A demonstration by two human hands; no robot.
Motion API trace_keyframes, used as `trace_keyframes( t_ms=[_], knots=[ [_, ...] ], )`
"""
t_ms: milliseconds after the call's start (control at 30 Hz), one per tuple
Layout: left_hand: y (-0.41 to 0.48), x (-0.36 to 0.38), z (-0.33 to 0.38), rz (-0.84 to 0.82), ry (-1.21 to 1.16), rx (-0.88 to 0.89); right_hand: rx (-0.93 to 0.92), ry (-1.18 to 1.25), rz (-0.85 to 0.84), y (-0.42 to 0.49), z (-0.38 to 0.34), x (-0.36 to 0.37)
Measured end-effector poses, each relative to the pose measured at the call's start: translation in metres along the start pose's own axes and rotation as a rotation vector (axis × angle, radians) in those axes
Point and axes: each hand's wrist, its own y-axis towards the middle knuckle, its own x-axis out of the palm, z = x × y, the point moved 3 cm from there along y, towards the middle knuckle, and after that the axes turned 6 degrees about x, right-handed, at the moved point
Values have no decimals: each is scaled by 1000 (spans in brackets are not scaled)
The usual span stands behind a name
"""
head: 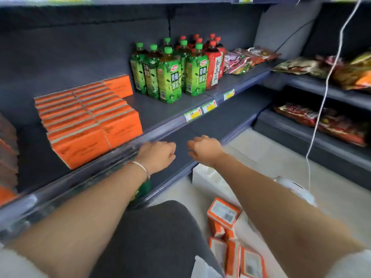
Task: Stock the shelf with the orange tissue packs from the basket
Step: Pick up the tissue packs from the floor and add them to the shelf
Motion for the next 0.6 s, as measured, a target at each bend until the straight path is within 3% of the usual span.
trace_keyframes(
  t_ms=[367, 600],
  knots=[
    [64, 143, 39, -495, -137, 225, 190, 142, -595, -23, 66, 196],
    [66, 193, 62, -713, -54, 412, 277, 103, -688, -48, 71, 272]
  ],
)
